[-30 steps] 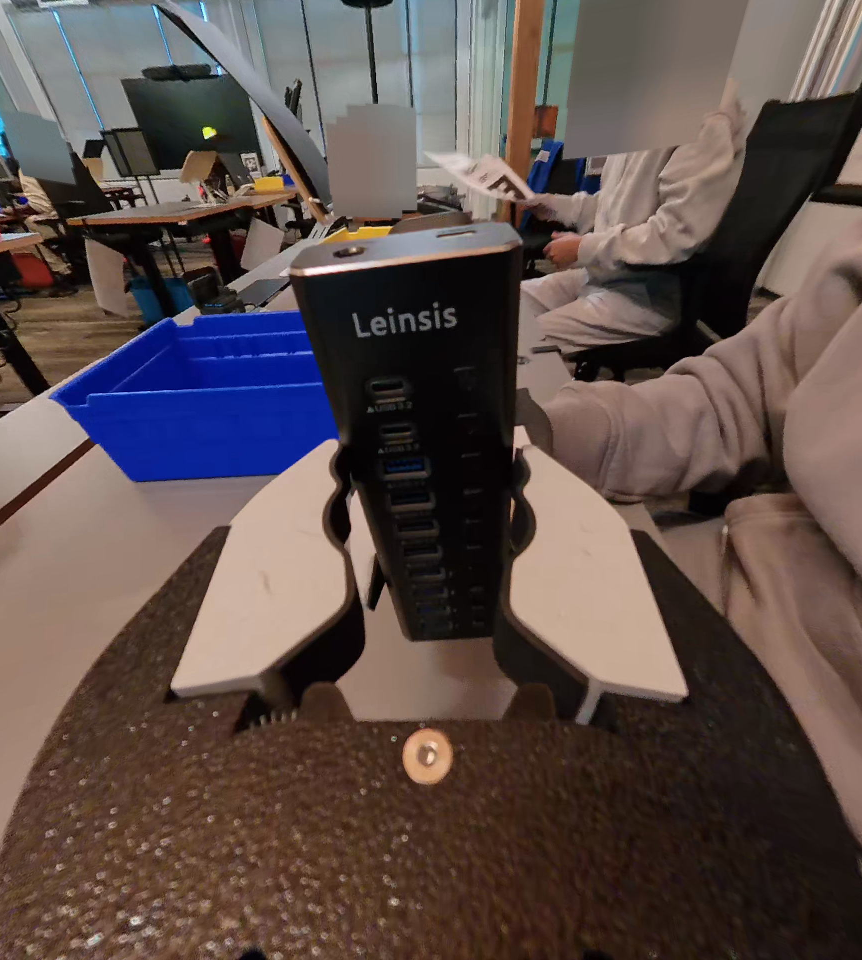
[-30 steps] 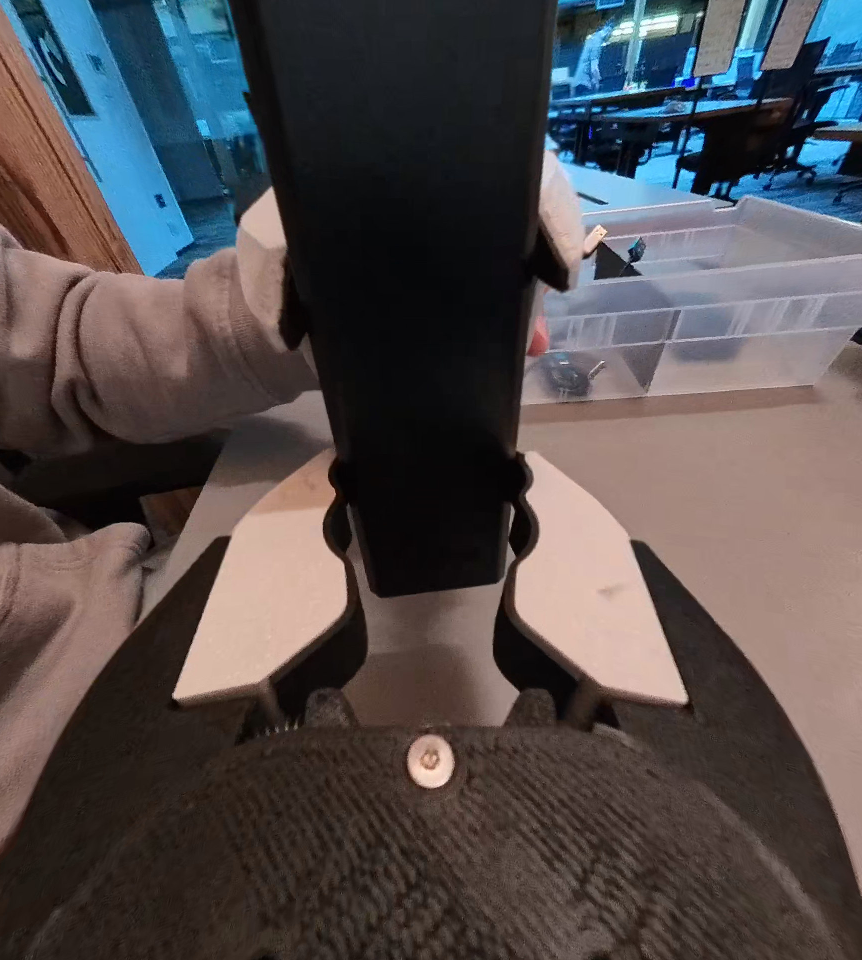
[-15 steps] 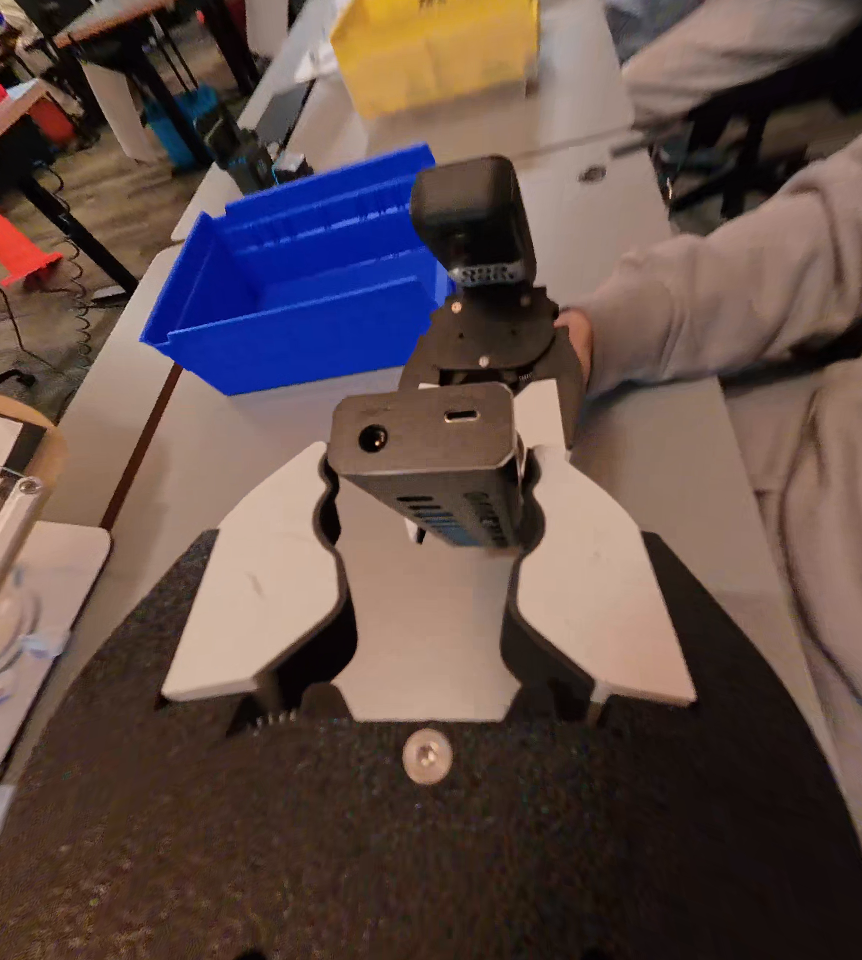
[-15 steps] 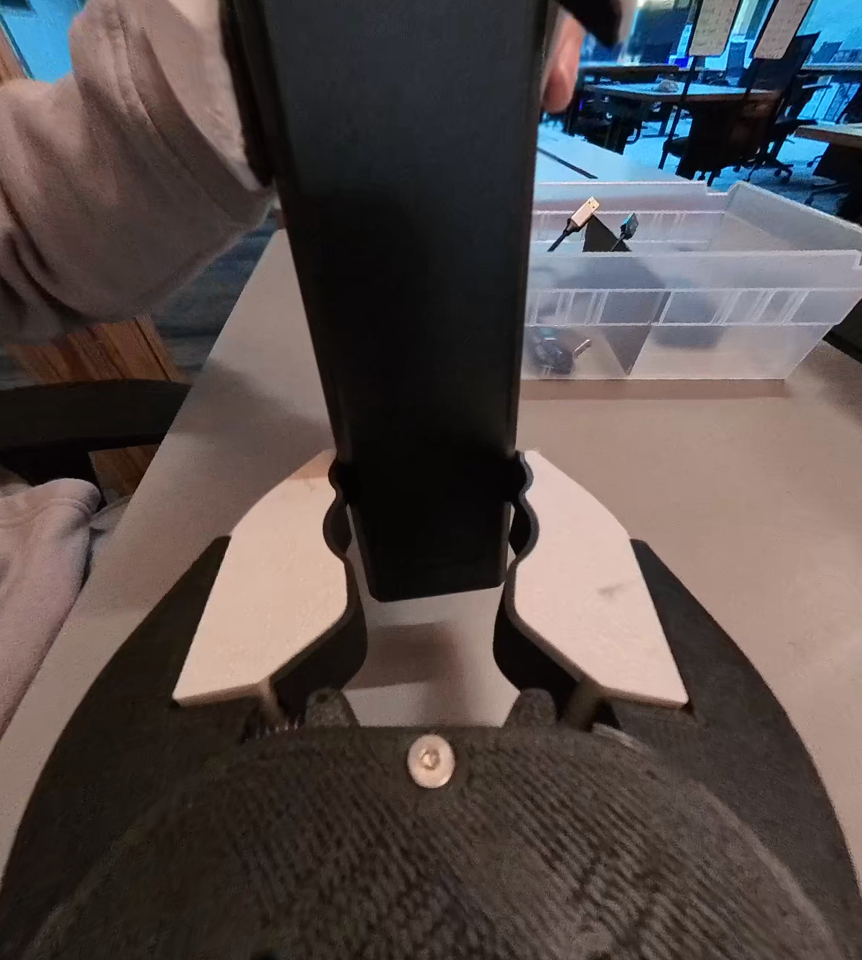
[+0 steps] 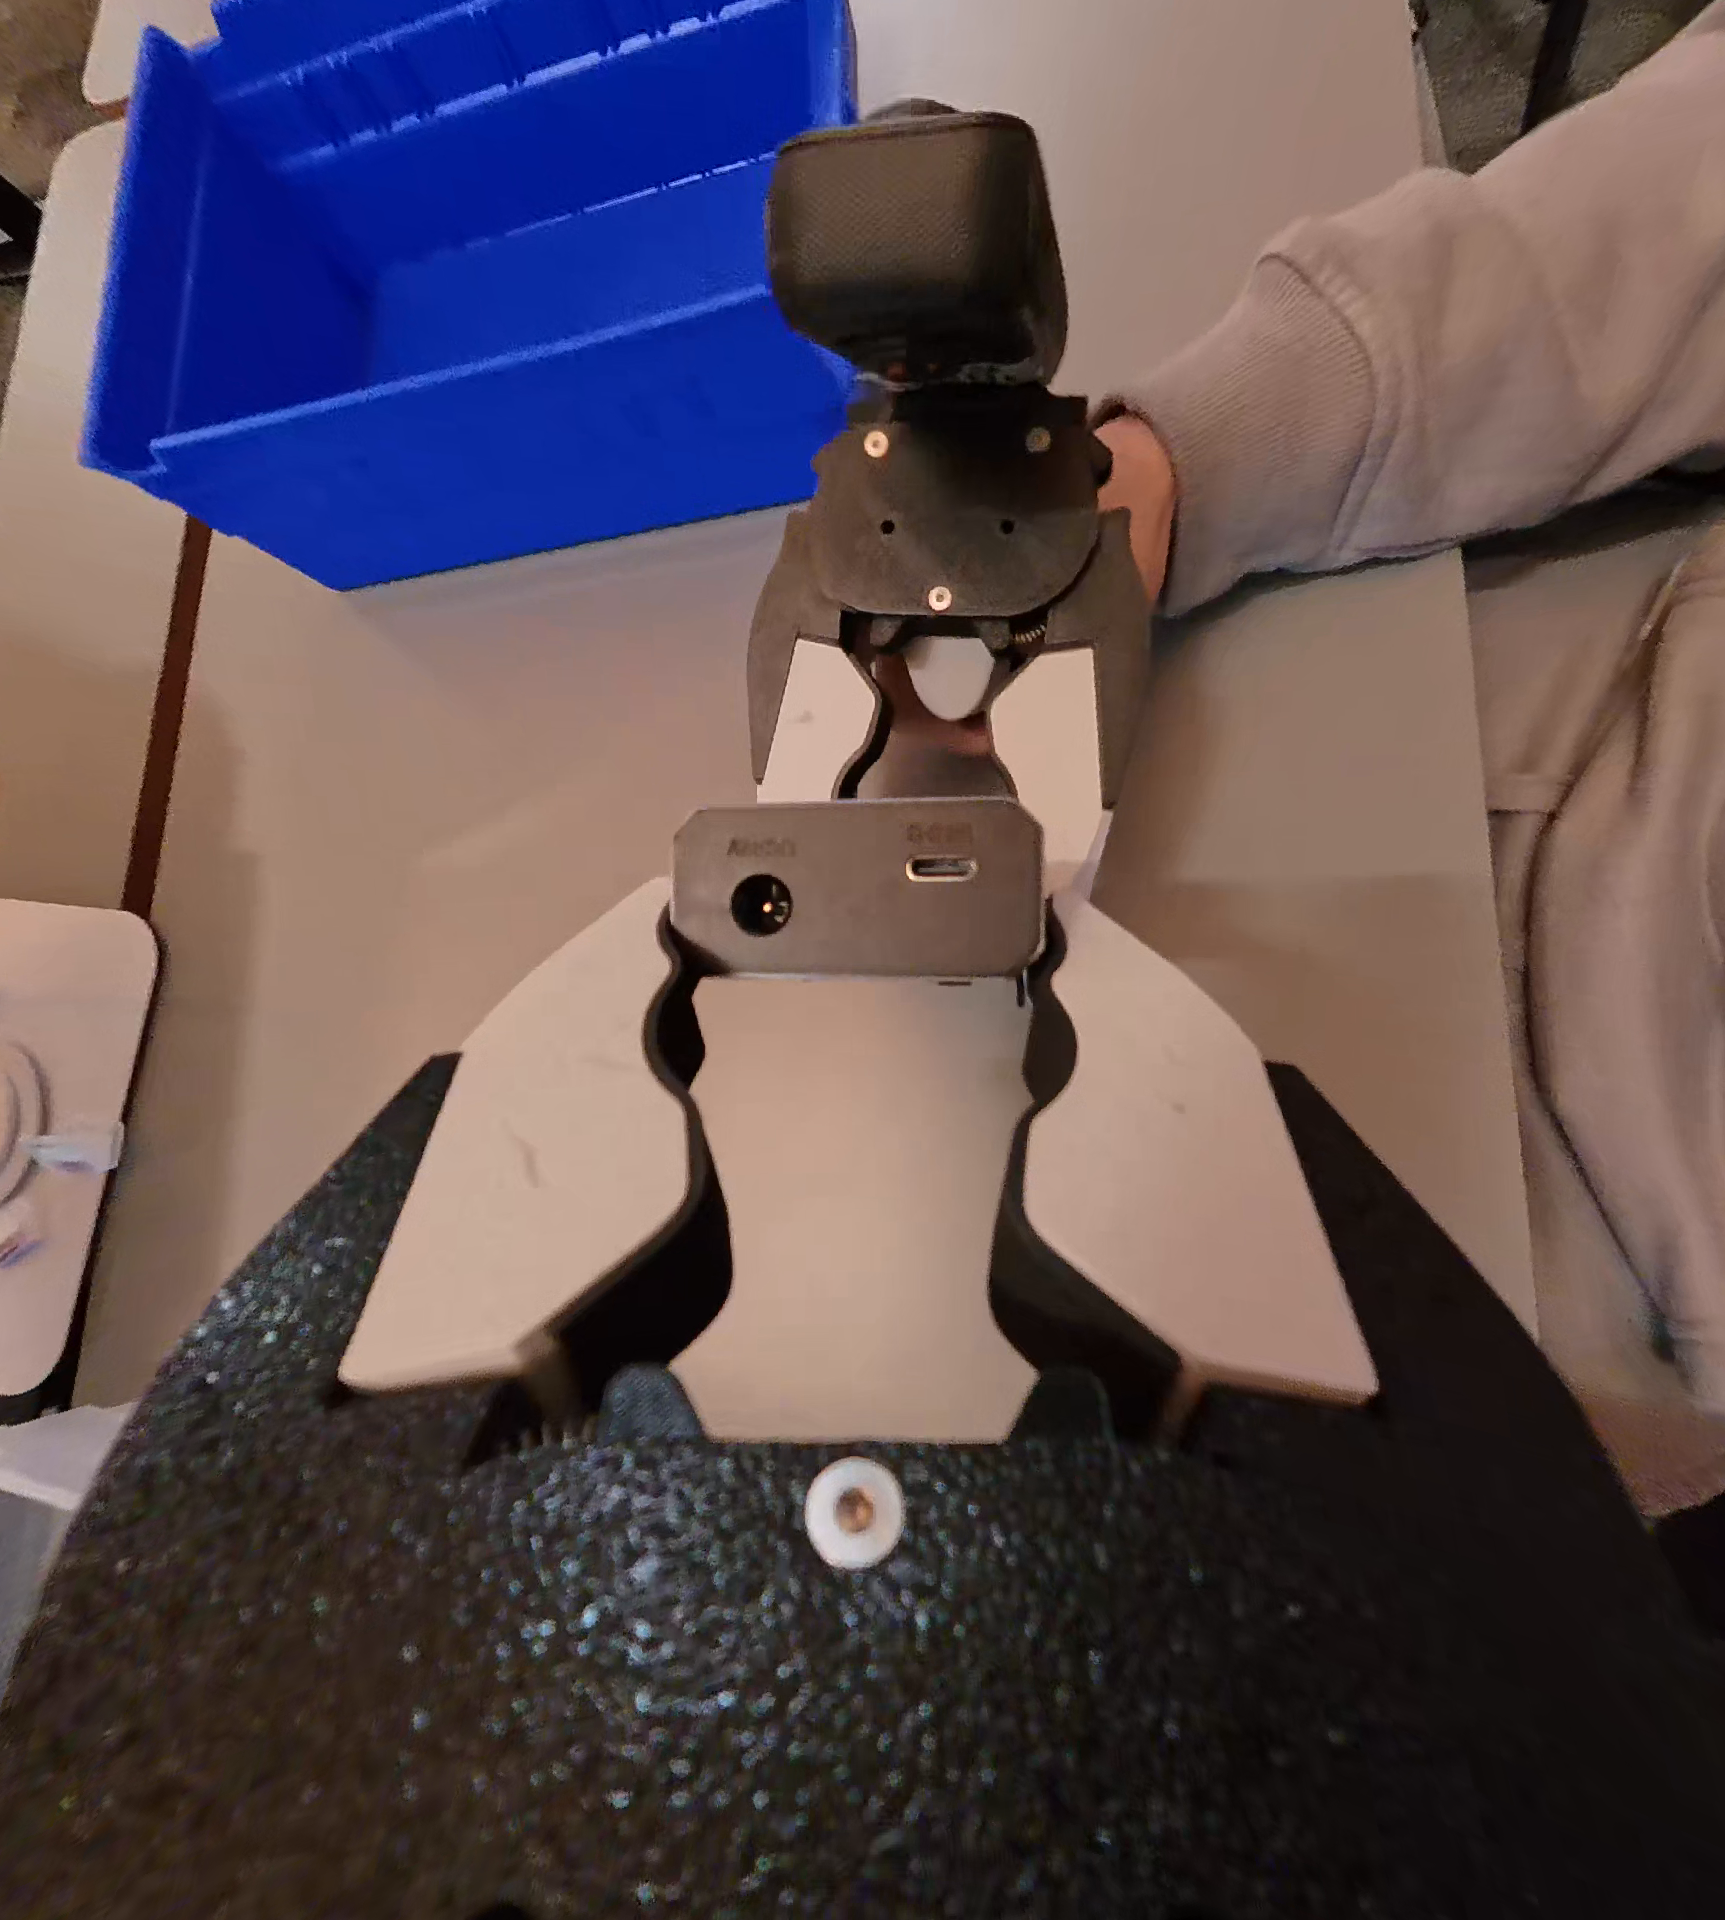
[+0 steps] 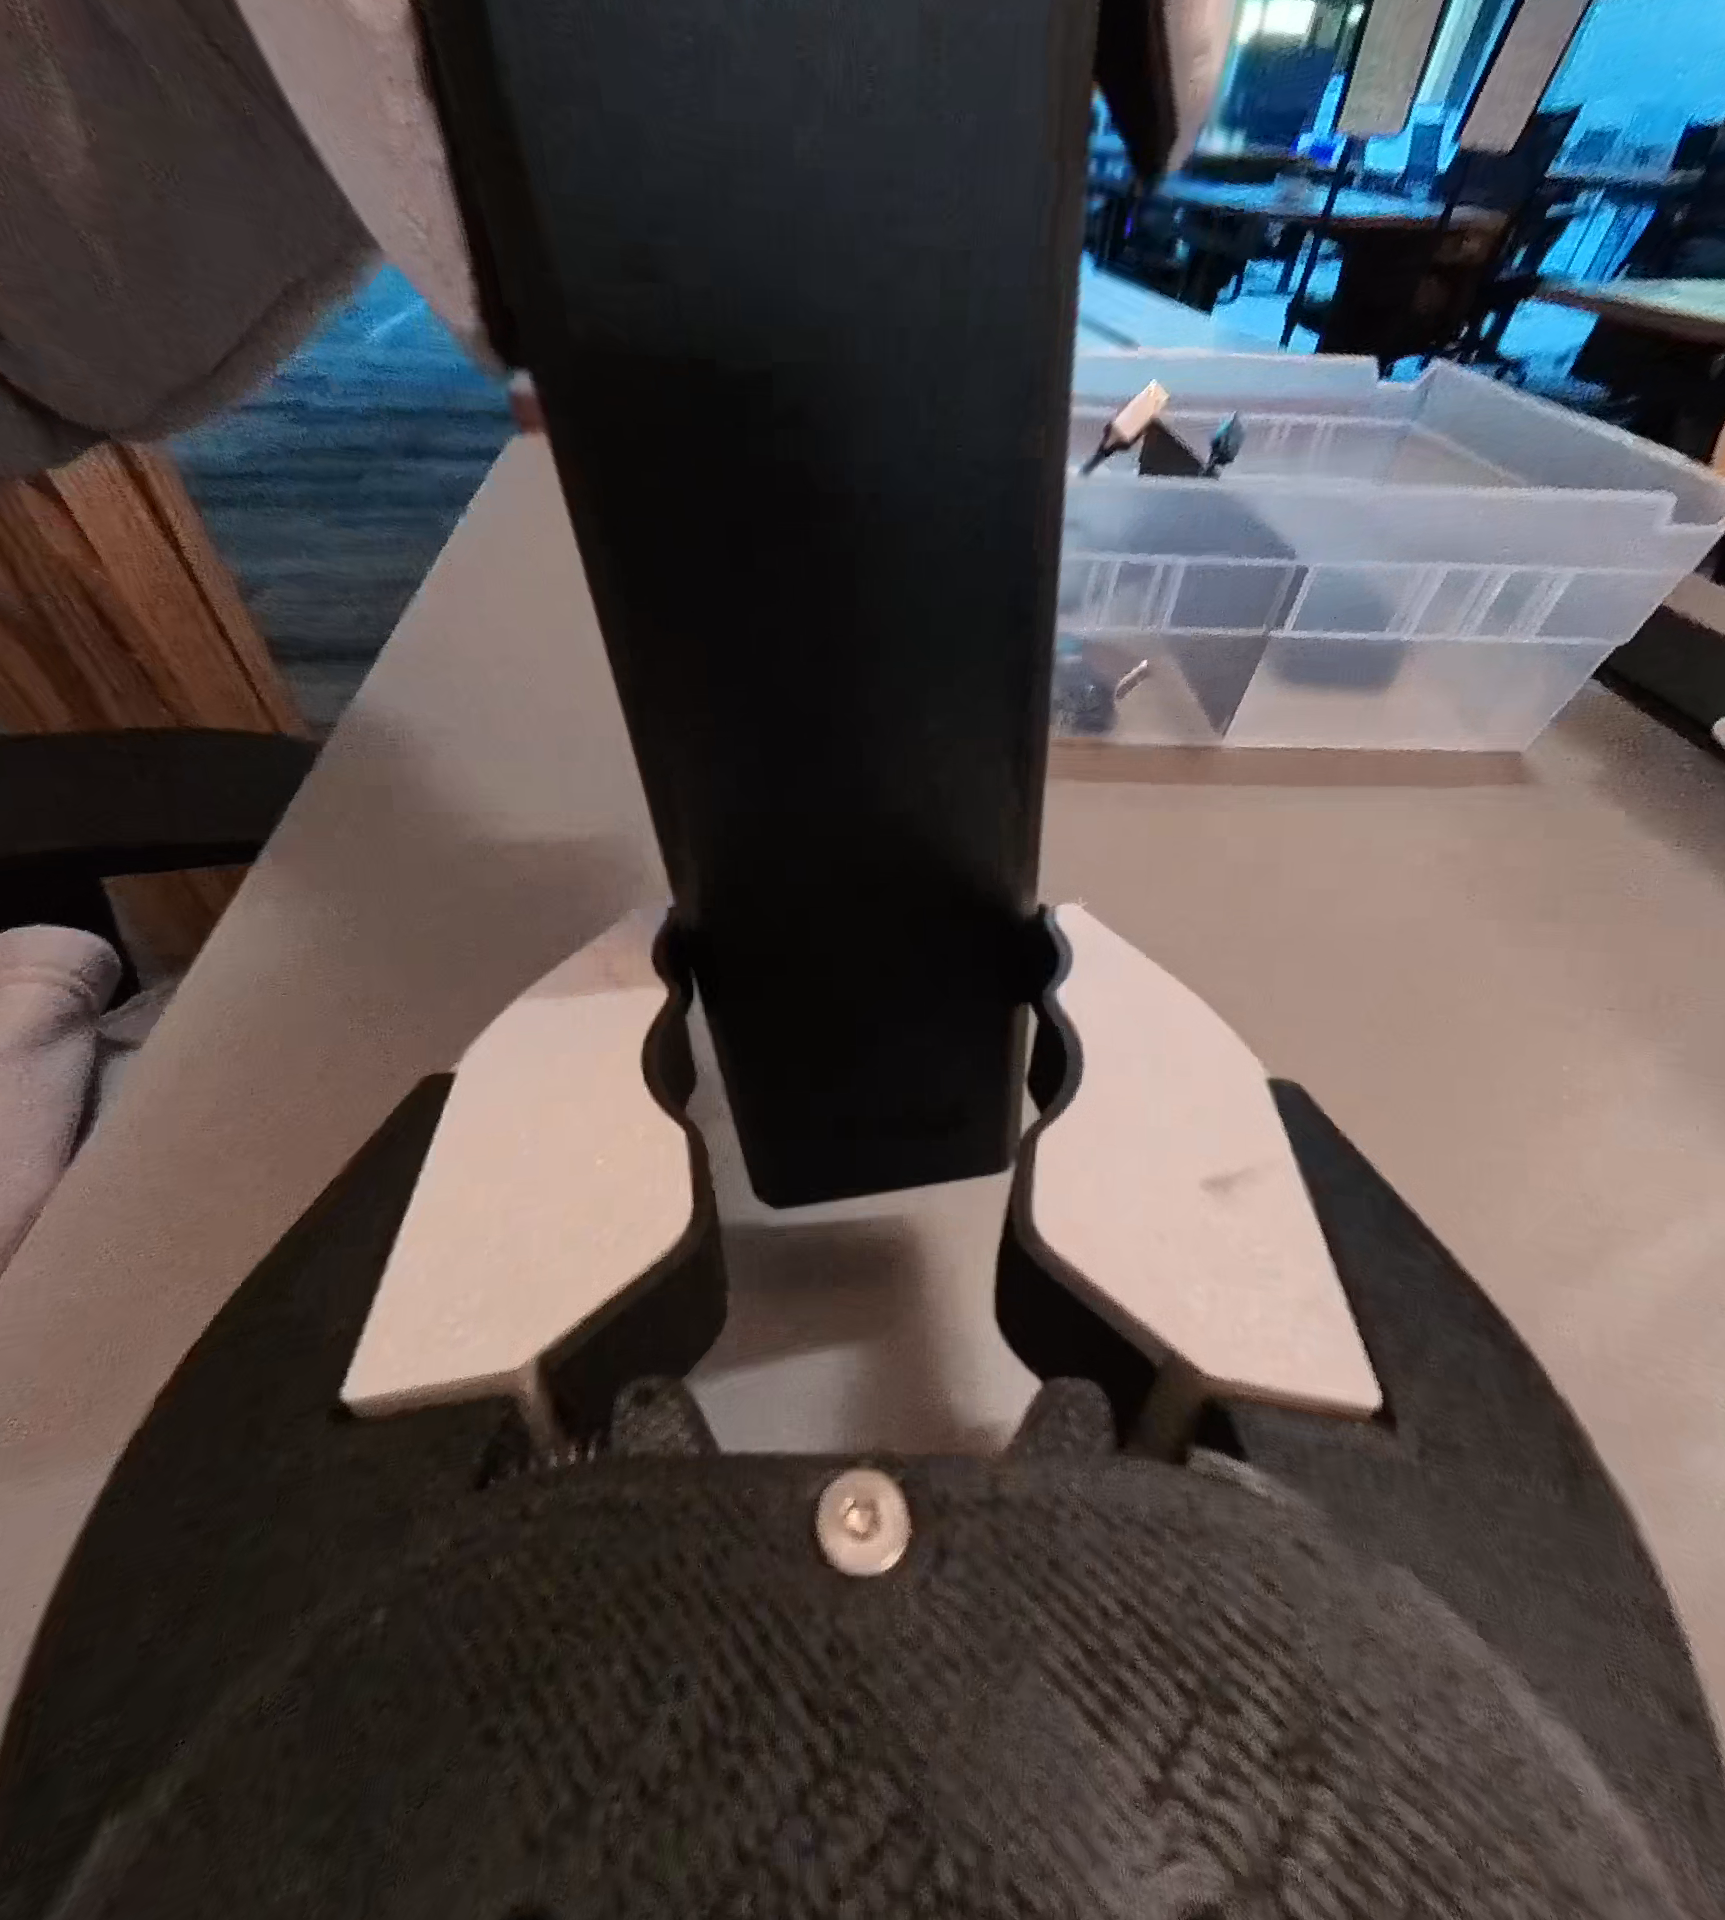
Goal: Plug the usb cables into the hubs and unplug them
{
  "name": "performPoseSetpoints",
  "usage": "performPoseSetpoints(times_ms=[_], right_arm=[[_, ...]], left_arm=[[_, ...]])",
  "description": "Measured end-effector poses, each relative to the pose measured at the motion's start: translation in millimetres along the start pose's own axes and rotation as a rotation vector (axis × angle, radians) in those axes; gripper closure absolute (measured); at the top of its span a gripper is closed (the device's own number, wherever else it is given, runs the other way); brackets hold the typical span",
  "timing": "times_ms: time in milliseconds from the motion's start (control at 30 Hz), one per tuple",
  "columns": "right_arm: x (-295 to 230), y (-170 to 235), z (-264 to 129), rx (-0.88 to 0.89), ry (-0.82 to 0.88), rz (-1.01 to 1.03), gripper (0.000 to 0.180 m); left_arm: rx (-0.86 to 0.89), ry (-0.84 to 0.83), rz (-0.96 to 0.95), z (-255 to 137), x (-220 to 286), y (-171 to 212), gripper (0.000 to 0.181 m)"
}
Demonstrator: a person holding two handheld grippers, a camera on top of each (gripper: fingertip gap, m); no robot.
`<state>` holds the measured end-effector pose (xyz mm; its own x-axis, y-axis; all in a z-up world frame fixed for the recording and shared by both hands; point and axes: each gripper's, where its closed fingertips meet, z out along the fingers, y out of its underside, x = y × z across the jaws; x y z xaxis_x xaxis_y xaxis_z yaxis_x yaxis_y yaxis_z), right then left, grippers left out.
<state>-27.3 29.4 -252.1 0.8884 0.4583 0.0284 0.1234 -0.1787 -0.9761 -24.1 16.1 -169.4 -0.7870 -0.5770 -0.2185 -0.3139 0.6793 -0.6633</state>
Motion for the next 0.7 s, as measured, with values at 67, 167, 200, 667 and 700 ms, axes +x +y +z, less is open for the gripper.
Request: performPoseSetpoints(times_ms=[67, 167, 200, 667, 700], right_arm=[[-3.7, -14.5, -2.6, 0.093, -0.018, 0.005, 0.108], [-3.5, -29.3, -5.2, 0.156, -0.003, 0.003, 0.094], [-3.2, -30.2, -5.0, 0.150, 0.007, -0.004, 0.092], [-2.5, -22.3, -0.7, 0.065, 0.033, 0.018, 0.104], [-2.6, -21.9, -0.9, 0.061, 0.029, 0.024, 0.104]], left_arm=[[-0.010, -0.012, 0.003, 0.2, -1.2, -7.2, 0.120], [-0.024, -0.001, 0.048, 4.8, 0.1, -16.0, 0.120], [-0.031, 0.009, 0.068, 7.0, 1.4, -17.9, 0.120], [-0.199, 0.062, 0.145, 34.0, 8.5, -20.0, 0.120], [-0.195, 0.058, 0.134, 34.5, 7.7, -21.3, 0.120]])
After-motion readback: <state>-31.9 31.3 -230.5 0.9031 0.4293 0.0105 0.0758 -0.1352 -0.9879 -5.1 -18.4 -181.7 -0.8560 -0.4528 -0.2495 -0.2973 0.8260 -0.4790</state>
